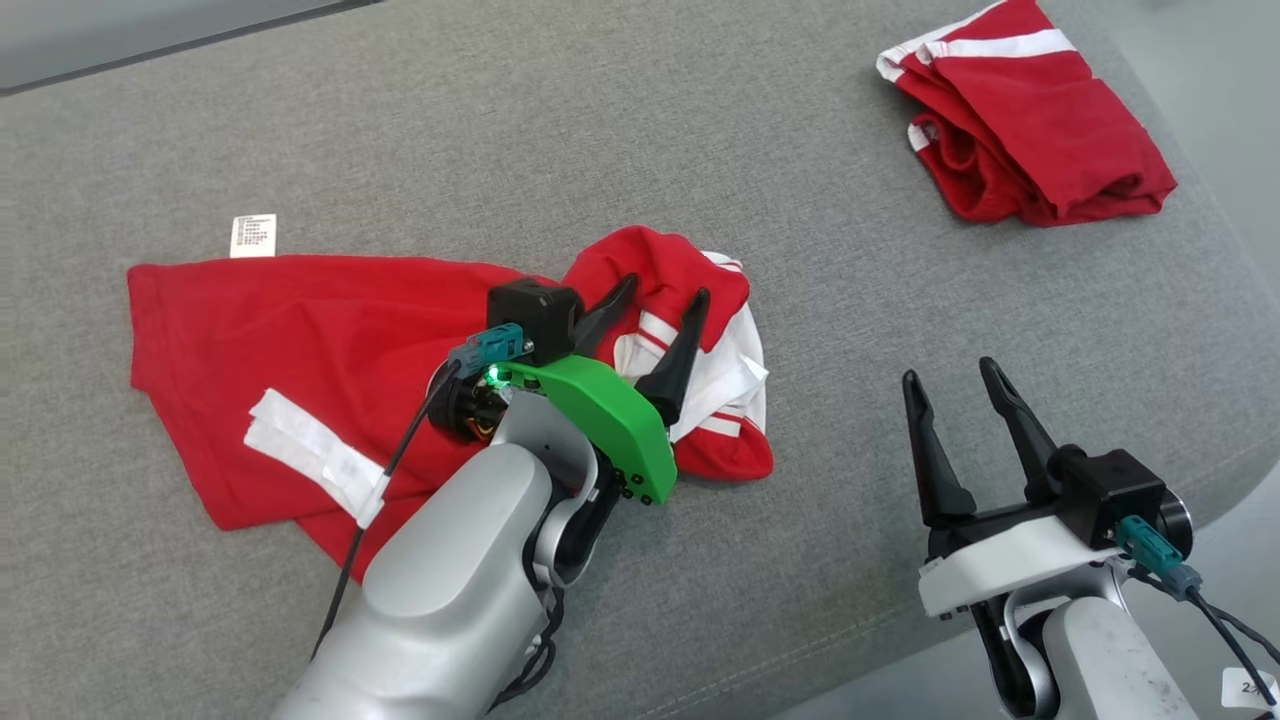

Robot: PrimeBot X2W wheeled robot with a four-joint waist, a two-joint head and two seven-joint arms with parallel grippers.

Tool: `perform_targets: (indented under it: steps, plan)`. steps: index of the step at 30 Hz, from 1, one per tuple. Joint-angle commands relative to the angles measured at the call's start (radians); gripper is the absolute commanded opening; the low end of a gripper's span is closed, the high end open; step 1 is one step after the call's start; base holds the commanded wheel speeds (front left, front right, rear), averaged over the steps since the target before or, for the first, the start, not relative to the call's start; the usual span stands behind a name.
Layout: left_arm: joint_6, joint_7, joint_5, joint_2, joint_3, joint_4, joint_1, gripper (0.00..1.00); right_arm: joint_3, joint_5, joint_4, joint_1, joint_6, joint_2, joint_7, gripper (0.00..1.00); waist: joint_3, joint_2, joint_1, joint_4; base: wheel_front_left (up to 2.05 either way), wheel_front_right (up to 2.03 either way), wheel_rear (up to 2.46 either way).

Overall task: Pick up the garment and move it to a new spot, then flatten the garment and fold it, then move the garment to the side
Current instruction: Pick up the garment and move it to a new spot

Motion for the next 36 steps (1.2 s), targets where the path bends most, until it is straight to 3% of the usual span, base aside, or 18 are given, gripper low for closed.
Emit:
perform_targets:
  steps: [1, 5, 12, 15, 19, 23, 27, 36]
  plan:
    - [0.012, -0.017, -0.012, 0.003, -0.011, -0.014, -0.015, 1.0, -0.006, -0.01, 0.001, 0.016, -0.002, -0.002, -0.003, 1.0, -0.027, 0.0051, 0.0, 0.031, 0.0, 0.0, 0.0]
    - [0.044, -0.065, -0.016, 0.013, -0.005, -0.08, 0.016, 1.0, -0.037, -0.012, -0.003, 0.025, -0.002, -0.002, -0.003, 1.0, -0.056, 0.0051, 0.0, 0.068, 0.0, 0.0, 0.0]
    - [0.124, -0.121, 0.024, 0.119, 0.009, -0.24, 0.141, 1.0, -0.069, -0.046, -0.011, 0.059, -0.002, -0.002, -0.003, 1.0, -0.115, 0.0051, 0.0, 0.116, 0.0, 0.0, 0.0]
    - [0.178, -0.147, 0.04, 0.179, 0.025, -0.319, 0.239, 1.0, -0.095, -0.062, -0.014, 0.083, -0.002, -0.002, -0.003, 1.0, -0.144, 0.0051, 0.0, 0.141, 0.0, 0.0, 0.0]
    - [0.242, -0.184, 0.069, 0.246, 0.066, -0.376, 0.364, 1.0, -0.131, -0.079, -0.024, 0.118, -0.002, -0.002, -0.003, 1.0, -0.179, 0.0051, 0.0, 0.175, 0.0, 0.0, 0.0]
    - [0.275, -0.202, 0.088, 0.29, 0.147, -0.404, 0.469, 1.0, -0.175, -0.095, -0.035, 0.142, -0.002, -0.002, -0.003, 1.0, -0.194, 0.0051, 0.0, 0.205, 0.0, 0.0, 0.0]
    - [0.269, -0.202, 0.169, 0.293, 0.256, -0.45, 0.582, 1.0, -0.196, -0.127, -0.037, 0.162, -0.002, -0.002, -0.003, 1.0, -0.21, 0.0051, 0.0, 0.229, 0.0, 0.0, 0.0]
    - [0.166, -0.203, 0.366, 0.199, 0.516, -0.502, 0.841, 1.0, -0.224, -0.136, -0.028, 0.221, -0.002, -0.002, -0.003, 1.0, -0.276, 0.0051, 0.0, 0.278, 0.0, 0.0, 0.0]
